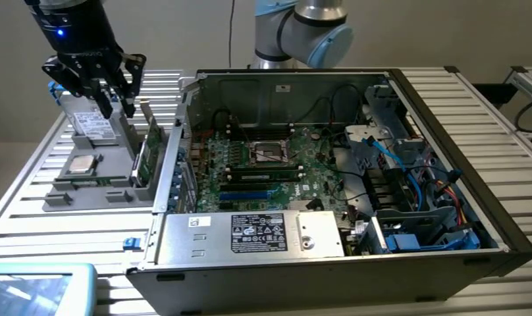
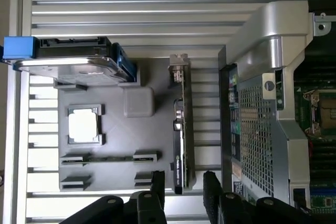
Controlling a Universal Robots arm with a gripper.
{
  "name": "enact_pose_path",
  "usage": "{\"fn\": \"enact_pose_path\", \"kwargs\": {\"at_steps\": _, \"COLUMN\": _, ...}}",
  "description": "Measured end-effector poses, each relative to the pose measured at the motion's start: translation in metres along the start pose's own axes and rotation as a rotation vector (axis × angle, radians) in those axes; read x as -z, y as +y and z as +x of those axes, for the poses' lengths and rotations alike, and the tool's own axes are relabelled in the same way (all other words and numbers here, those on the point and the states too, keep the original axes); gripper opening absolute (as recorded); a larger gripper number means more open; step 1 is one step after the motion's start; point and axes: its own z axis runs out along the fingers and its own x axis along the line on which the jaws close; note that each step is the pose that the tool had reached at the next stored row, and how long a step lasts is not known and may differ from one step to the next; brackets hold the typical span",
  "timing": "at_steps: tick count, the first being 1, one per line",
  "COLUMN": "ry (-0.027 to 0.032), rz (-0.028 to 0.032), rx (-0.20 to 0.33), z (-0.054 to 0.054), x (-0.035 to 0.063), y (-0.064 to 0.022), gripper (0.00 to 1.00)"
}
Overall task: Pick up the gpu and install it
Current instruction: 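Pick up the gpu and move the gpu toward the slot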
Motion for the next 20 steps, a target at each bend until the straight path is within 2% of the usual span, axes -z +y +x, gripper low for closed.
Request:
{"fn": "enact_pose_path", "kwargs": {"at_steps": 4, "ry": 0.0001, "rz": -0.0020, "rx": 0.000, "z": 0.000, "x": -0.0073, "y": -0.0004, "gripper": 0.44}}
{"fn": "enact_pose_path", "kwargs": {"at_steps": 8, "ry": 0.0005, "rz": -0.0120, "rx": 0.000, "z": 0.002, "x": -0.0142, "y": -0.0008, "gripper": 0.44}}
{"fn": "enact_pose_path", "kwargs": {"at_steps": 9, "ry": 0.0004, "rz": -0.0127, "rx": 0.000, "z": 0.002, "x": -0.0160, "y": -0.0007, "gripper": 0.44}}
{"fn": "enact_pose_path", "kwargs": {"at_steps": 13, "ry": 0.0005, "rz": -0.0128, "rx": 0.000, "z": 0.002, "x": -0.0236, "y": 0.0053, "gripper": 0.44}}
{"fn": "enact_pose_path", "kwargs": {"at_steps": 20, "ry": 0.0005, "rz": -0.0127, "rx": 0.000, "z": 0.005, "x": -0.0364, "y": 0.0067, "gripper": 0.44}}
